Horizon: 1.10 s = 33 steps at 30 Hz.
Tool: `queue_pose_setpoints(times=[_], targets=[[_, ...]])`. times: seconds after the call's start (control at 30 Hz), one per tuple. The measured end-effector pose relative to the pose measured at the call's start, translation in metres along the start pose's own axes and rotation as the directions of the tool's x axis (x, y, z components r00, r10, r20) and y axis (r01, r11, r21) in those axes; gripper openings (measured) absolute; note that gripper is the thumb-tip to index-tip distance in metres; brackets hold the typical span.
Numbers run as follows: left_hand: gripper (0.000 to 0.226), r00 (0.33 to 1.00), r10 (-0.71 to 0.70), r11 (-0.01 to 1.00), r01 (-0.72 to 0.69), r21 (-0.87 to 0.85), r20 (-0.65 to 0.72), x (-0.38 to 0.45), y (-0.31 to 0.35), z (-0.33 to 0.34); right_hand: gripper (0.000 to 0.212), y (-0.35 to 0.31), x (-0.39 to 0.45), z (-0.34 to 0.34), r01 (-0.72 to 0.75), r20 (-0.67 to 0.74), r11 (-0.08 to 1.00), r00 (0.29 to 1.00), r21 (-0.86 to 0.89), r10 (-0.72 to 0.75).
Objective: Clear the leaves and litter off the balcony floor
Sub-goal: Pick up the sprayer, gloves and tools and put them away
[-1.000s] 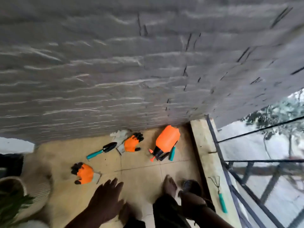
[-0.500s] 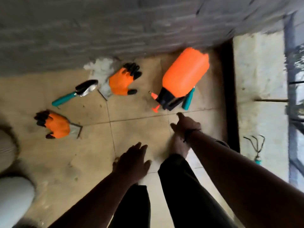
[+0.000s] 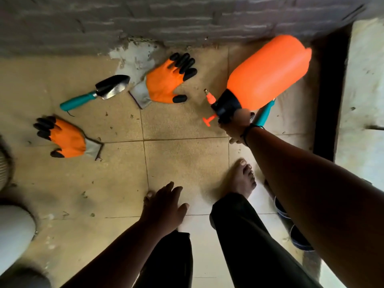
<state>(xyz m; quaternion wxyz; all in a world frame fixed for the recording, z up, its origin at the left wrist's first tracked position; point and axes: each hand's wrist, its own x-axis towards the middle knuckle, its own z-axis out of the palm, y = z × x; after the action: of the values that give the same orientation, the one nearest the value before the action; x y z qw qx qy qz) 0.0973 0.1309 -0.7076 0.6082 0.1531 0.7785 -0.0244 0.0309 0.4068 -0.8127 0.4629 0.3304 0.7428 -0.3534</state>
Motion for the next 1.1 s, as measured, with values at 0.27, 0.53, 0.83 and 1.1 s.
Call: queue_pose_setpoints(times=[0.27, 0.53, 0.83, 1.1], targets=[[0.058, 0.998, -0.014, 0.989, 0.005, -0.147, -0.058, -0.029, -0.001, -0.013, 0.049, -0.015, -0.06, 0.004, 0.091, -0.249, 0.989, 0.961, -0.114, -0.117], [0.04, 0.96, -0.167, 0.827, 0.012, -0.562, -0.225, -0.082, 0.0, -0.085, 0.048, -0.029, -0.192, -0.027, 0.164, -0.352, 0.985, 0.92, -0.055, -0.173], [0.012, 0.944, -0.241, 0.465, -0.09, -0.88, -0.225, -0.194, 0.058, -0.191, 0.048, -0.032, -0.412, -0.029, 0.279, -0.197, 0.951, 0.933, -0.131, -0.301], [0.056, 0.988, 0.113, 0.5, 0.033, -0.865, 0.104, -0.319, 0.071, -0.208, 0.045, -0.051, -0.625, -0.051, 0.43, -0.396, 0.828, 0.874, 0.359, -0.283]])
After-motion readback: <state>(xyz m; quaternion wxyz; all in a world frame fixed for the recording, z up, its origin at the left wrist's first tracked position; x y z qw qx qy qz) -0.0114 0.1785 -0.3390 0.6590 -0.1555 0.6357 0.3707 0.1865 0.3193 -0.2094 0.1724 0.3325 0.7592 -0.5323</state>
